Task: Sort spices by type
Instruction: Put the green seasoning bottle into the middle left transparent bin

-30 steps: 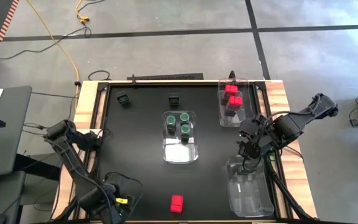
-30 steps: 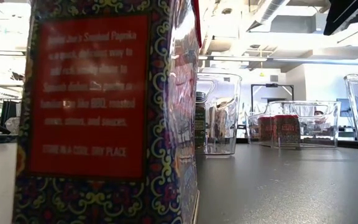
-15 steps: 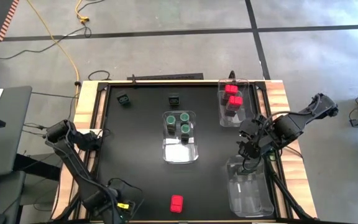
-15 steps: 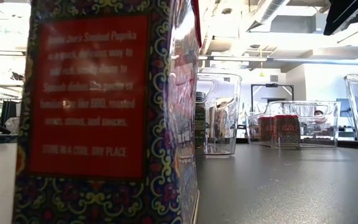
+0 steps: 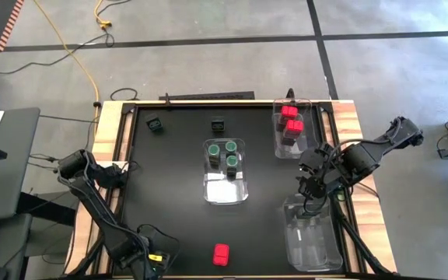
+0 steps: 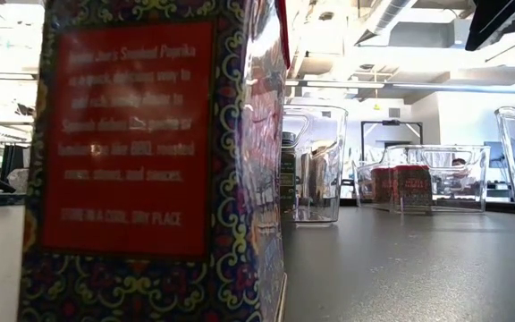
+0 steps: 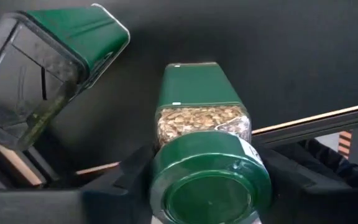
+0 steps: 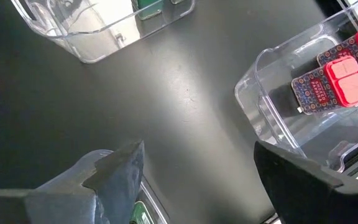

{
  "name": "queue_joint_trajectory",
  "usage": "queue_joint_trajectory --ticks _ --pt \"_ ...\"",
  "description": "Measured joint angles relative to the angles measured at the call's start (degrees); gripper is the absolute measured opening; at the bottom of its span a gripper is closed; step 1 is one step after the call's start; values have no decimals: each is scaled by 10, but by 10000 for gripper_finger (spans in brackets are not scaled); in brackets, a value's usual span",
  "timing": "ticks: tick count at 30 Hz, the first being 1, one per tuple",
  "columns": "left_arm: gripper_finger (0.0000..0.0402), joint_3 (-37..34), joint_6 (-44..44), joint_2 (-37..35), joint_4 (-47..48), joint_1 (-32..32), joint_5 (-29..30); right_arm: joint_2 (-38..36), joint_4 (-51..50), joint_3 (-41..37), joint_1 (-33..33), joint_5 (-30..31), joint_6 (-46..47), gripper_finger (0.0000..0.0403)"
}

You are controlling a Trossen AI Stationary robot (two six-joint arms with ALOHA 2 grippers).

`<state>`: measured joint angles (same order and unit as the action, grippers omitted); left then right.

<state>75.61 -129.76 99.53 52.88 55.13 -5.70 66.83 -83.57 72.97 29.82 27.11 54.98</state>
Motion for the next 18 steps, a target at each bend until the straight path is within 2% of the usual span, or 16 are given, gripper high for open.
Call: queue_joint_trajectory --ticks 5,8,12,18 --pt "189 1 10 0 -19 -22 -9 0 0 0 0 0 -8 329" --pt "189 19 63 0 -26 -59 7 0 0 0 0 0 -10 329" --pt "189 62 217 0 0 -139 39 0 0 0 0 3 -10 330" --pt "189 191 507 0 206 -280 46 0 17 0 -15 6 -10 330"
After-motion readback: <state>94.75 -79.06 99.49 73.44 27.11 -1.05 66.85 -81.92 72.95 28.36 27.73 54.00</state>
